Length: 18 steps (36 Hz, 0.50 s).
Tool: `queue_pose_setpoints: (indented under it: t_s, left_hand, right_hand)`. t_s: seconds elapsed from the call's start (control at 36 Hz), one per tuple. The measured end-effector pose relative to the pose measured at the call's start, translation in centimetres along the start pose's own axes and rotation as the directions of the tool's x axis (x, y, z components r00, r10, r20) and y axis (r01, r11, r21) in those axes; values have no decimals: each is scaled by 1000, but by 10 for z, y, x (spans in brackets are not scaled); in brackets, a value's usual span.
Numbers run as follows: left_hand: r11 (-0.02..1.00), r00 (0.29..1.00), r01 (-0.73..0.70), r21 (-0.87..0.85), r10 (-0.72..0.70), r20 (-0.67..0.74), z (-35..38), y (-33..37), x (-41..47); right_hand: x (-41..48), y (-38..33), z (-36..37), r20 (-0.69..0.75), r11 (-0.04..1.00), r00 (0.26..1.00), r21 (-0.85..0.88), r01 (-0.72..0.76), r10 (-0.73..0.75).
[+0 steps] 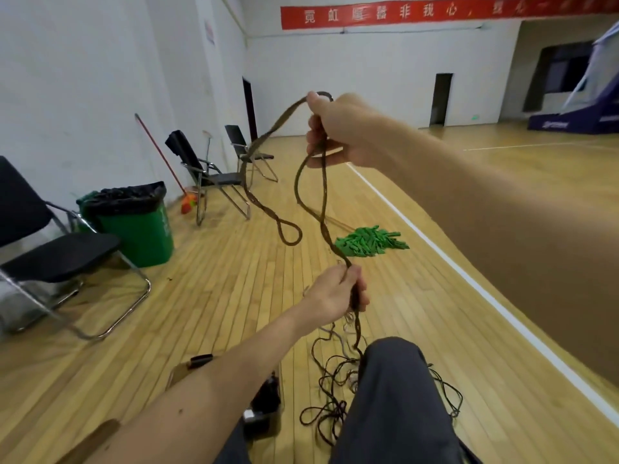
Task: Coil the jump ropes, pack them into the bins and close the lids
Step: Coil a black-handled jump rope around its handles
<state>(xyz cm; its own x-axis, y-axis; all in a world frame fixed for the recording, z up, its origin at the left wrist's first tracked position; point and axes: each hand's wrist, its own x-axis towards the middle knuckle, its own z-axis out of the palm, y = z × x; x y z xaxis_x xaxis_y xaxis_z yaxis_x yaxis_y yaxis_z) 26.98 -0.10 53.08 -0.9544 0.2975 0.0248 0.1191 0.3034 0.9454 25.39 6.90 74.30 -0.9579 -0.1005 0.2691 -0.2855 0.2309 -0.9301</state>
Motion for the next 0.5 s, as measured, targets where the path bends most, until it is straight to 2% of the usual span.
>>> queue_pose_setpoints:
  t_s: [0.06,0.11,0.17,0.25,0.31,0.36,0.42,0.47,0.5]
  left_hand:
    - [999,999,-33,-32,34,31,-7,-2,-4]
    - [999,999,-33,-39,33,7,-14,-1,-5]
    - [998,999,-42,-57,40,-37,-24,0,-3]
    - [995,994,-51,-84,42,-103,-44,-3,8]
    - [991,985,-61,-120,41,-168,-56,-6,18]
    - [979,971,-46,-201,-3,-237,-66,-10,30]
    - [964,962,-45,-261,-29,-272,-75,-13,43]
    - [962,955,-37,-269,-46,-295,-82,-16,54]
    - [957,953,-24,-288,-65,-295,-84,-22,59]
  right_hand:
    - [6,22,-3,38,994,998,-95,-49,53]
    - [10,51,-6,98,965,984,-230,-124,150]
    - [10,88,-6,169,935,951,-294,-201,258]
    - [-2,159,1,378,940,864,-209,-270,332]
    - [-16,209,9,563,946,760,-165,-281,324]
    - [-33,255,22,662,937,663,-261,-231,348]
    - [-45,290,35,680,916,645,-394,-78,348]
    - [-49,312,45,654,898,692,-439,20,305]
    - [-48,317,48,625,901,721,-435,5,298]
